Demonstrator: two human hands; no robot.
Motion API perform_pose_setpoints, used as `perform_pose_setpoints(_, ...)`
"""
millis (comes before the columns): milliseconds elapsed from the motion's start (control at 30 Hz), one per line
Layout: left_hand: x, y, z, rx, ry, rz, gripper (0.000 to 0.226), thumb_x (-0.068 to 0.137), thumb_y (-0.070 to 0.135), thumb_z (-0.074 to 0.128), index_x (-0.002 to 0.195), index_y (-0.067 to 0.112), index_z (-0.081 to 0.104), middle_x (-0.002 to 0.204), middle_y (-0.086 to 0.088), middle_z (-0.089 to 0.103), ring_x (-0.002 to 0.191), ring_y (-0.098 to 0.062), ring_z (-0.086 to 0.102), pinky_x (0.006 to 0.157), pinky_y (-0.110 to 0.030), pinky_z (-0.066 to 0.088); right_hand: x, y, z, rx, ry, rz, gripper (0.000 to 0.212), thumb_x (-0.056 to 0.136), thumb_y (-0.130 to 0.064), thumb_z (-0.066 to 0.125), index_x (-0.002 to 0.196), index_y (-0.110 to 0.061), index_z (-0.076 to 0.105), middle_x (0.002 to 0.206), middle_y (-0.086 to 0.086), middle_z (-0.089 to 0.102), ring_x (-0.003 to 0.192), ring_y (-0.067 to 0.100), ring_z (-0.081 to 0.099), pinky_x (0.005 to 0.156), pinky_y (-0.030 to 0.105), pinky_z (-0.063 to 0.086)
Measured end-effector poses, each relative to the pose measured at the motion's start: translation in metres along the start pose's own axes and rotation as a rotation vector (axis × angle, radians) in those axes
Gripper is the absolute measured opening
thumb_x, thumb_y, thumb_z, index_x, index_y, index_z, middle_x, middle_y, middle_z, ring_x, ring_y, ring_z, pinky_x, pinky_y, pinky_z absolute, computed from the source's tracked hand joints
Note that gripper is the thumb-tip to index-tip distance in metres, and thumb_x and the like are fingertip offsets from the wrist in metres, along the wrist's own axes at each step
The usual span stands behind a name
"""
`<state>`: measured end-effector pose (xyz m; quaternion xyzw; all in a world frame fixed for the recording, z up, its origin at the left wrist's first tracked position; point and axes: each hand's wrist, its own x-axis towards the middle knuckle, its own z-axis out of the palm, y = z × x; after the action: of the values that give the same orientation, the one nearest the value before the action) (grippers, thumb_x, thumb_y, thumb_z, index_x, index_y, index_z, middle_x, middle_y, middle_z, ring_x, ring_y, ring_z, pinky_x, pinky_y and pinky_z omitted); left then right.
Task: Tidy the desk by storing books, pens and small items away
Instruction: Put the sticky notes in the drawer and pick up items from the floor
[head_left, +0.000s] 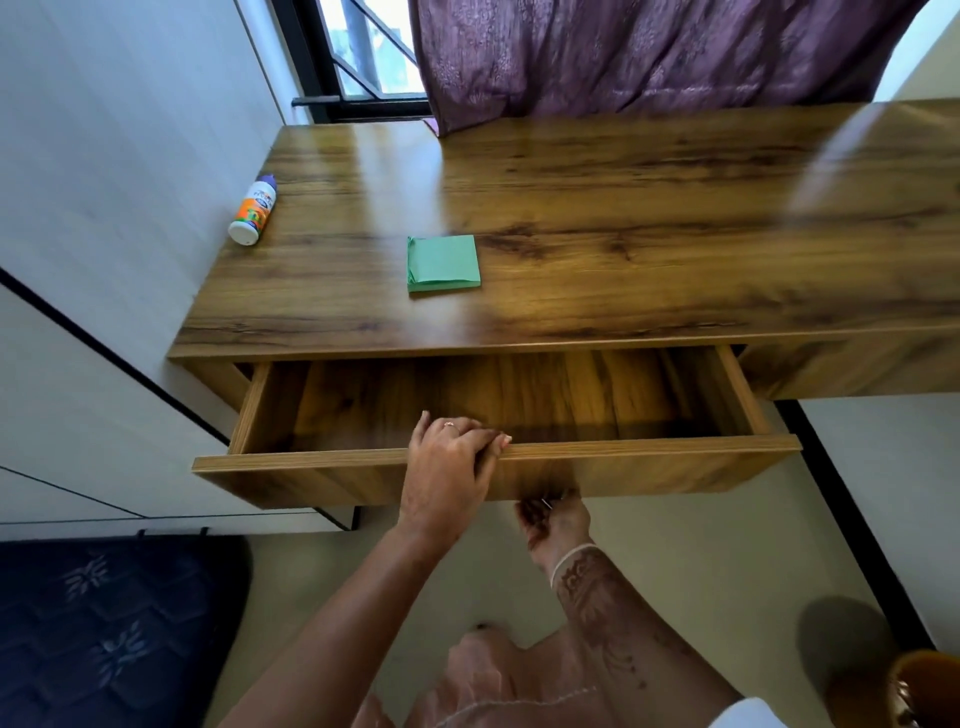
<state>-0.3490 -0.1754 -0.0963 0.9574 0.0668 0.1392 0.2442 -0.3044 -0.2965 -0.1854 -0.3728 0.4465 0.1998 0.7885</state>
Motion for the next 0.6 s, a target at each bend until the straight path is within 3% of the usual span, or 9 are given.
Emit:
perform_pose_setpoints(100,-0.017,0.006,-0.001,0.029,0.013,-0.006,0.021,0.095,0.031,0.056,0.106,0.024,0.073,0.104,0.007,0.070,0.103,-0.009,0.060,0.114,-0.047,0.030,-0.016,-0.002,-0.011,-0.054,-0.010,0.017,0.027,0.102,-0.030,0.039,0.094,-0.009,0.053,0.085,0.012,0.056,0.072,0.023,0.055,0.065,0.032,0.050)
perform_pose_setpoints(233,-0.030,0.015,-0.005,0.054,-0.043,-0.042,0.025,0.098,0.030,0.051,0.112,0.023,0.070,0.111,0.007,0.069,0.109,-0.009,0.059,0.117,-0.044,0.025,-0.040,-0.004,-0.024,-0.108,-0.037,0.024,0.018,0.098,-0.019,0.041,0.092,-0.009,0.054,0.082,0.010,0.057,0.068,0.021,0.057,0.067,0.030,0.052)
perform_pose_setpoints(300,-0.035,0.019,-0.007,0.054,-0.072,-0.069,0.026,0.099,0.030,0.049,0.114,0.024,0.069,0.112,0.007,0.069,0.111,-0.009,0.058,0.116,-0.042,0.025,-0.055,-0.004,-0.027,-0.172,0.009,-0.078,0.017,0.095,-0.019,0.042,0.091,-0.011,0.057,0.079,0.008,0.060,0.064,0.020,0.058,0.060,0.029,0.051)
perform_pose_setpoints(400,-0.043,0.025,-0.011,0.058,-0.104,-0.109,0.027,0.099,0.030,0.048,0.116,0.025,0.068,0.113,0.008,0.068,0.111,-0.009,0.056,0.115,-0.040,0.026,-0.084,-0.005,-0.031,-0.414,0.179,-0.500,0.014,0.095,-0.024,0.047,0.100,-0.014,0.055,0.089,0.007,0.064,0.076,0.025,0.062,0.067,0.034,0.051)
perform_pose_setpoints(533,-0.060,0.034,-0.018,0.088,-0.143,-0.124,0.028,0.100,0.032,0.047,0.120,0.027,0.066,0.114,0.006,0.067,0.112,-0.012,0.056,0.114,-0.039,0.028,-0.121,-0.012,-0.049,-0.997,0.134,-1.251,0.006,0.093,-0.028,0.055,0.095,-0.023,0.056,0.097,-0.005,0.058,0.095,0.016,0.055,0.077,0.031,0.046)
perform_pose_setpoints(600,-0.068,0.039,-0.022,0.130,-0.169,-0.122,0.029,0.100,0.034,0.046,0.121,0.029,0.065,0.115,0.006,0.067,0.111,-0.014,0.057,0.109,-0.038,0.035,-0.120,-0.017,-0.058,-1.306,0.142,-1.432,0.012,0.092,-0.031,0.054,0.097,-0.023,0.062,0.104,-0.004,0.059,0.105,0.017,0.051,0.088,0.034,0.043)
